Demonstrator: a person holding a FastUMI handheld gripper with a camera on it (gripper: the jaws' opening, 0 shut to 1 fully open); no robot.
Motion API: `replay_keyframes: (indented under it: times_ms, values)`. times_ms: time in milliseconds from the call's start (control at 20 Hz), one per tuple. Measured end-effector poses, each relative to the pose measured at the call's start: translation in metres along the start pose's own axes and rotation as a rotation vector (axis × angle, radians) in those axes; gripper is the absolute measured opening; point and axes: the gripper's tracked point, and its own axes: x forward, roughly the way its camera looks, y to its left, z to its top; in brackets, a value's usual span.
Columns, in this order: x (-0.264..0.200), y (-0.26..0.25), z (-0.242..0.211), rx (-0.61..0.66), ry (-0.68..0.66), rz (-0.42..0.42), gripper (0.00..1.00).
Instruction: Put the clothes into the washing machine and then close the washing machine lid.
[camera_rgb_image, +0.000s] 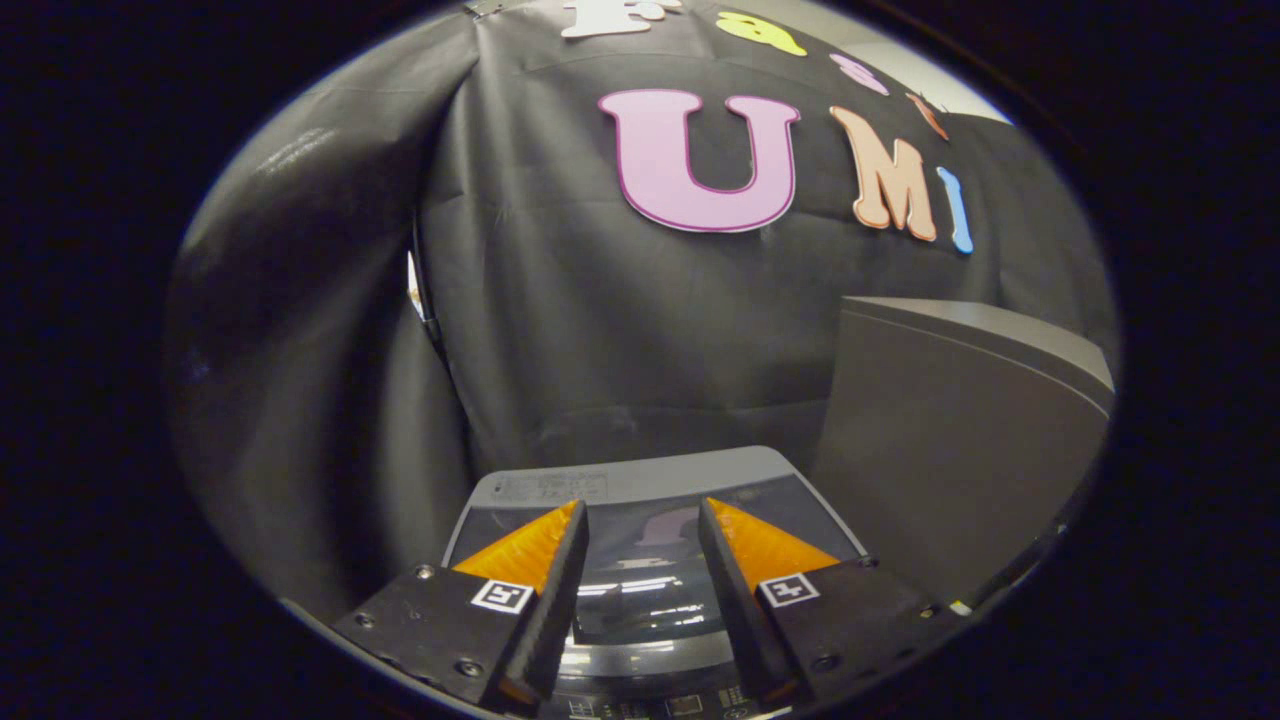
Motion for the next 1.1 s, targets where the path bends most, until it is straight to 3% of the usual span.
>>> replay_keyframes:
  times_ms: [200,400,600,800,950,1000,1100]
  values:
    - [-0.018,-0.009,-0.001,-0.004,-0.028,-0.012,0.68]
    - [-0.051,-0.032,0.037,-0.062,-0.138,0.022,0.68]
    - [-0.090,-0.102,0.065,-0.053,-0.227,0.008,0.80]
    - [-0.118,-0.196,0.069,-0.055,-0.258,-0.059,0.84]
    - [-0.143,-0.203,0.067,0.002,-0.355,0.119,0.87]
    - [-0.146,-0.209,0.068,0.002,-0.390,0.137,0.88]
    - [-0.145,-0.247,0.058,-0.033,-0.379,0.053,0.90]
